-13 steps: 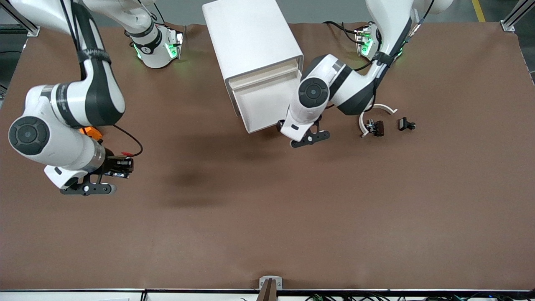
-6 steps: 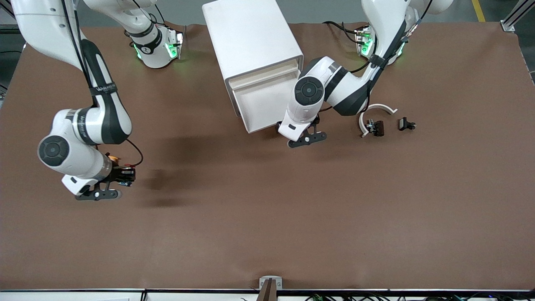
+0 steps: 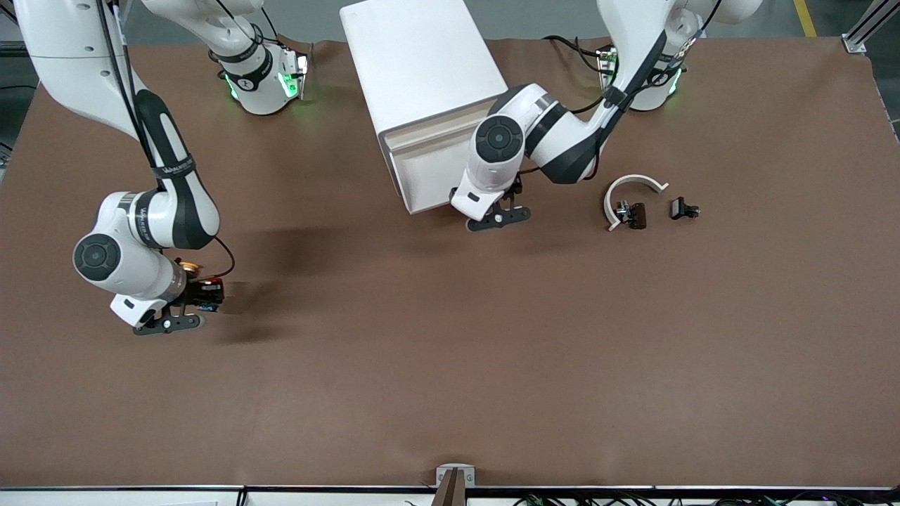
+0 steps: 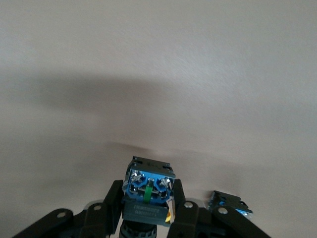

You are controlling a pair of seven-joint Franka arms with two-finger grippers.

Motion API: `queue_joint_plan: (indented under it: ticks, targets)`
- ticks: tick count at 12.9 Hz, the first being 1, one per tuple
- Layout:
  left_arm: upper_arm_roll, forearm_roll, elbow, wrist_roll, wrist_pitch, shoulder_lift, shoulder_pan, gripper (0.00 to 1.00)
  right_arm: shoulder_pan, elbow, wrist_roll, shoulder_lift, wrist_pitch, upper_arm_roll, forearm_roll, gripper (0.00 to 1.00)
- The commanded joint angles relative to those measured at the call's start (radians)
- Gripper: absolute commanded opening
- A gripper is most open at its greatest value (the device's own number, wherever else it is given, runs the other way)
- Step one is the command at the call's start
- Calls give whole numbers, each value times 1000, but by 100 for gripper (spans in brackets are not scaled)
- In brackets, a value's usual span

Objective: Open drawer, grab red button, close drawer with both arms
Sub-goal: 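Push the drawer shut with the left gripper while the right gripper lowers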

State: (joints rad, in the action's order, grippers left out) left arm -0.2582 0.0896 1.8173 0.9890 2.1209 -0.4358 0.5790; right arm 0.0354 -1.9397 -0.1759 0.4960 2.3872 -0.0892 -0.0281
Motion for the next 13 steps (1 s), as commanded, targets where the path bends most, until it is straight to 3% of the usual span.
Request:
queue_joint_plan:
  ticks: [1, 7, 10, 11, 12, 13]
  targets:
    - [-47, 33, 23, 16, 14, 8, 2, 100, -37, -48, -8, -14, 36, 19, -22, 33]
    - [-153, 85, 57, 69, 13, 3, 1, 100, -32, -139, 4, -14, 118, 20, -21, 34]
    - [-171, 85, 56, 88, 14, -1, 2, 100, -29, -143, 6, -14, 116, 20, -21, 37]
    - [-171, 85, 54, 88, 14, -3, 2, 100, -28, -143, 6, -14, 115, 20, -21, 47]
    - [-170, 85, 53, 89, 14, -1, -2, 100, -29, -143, 7, -14, 112, 20, -21, 89]
    - [-167, 82, 50, 88, 10, 6, -16, 100, -31, -142, 7, -20, 110, 22, -18, 100]
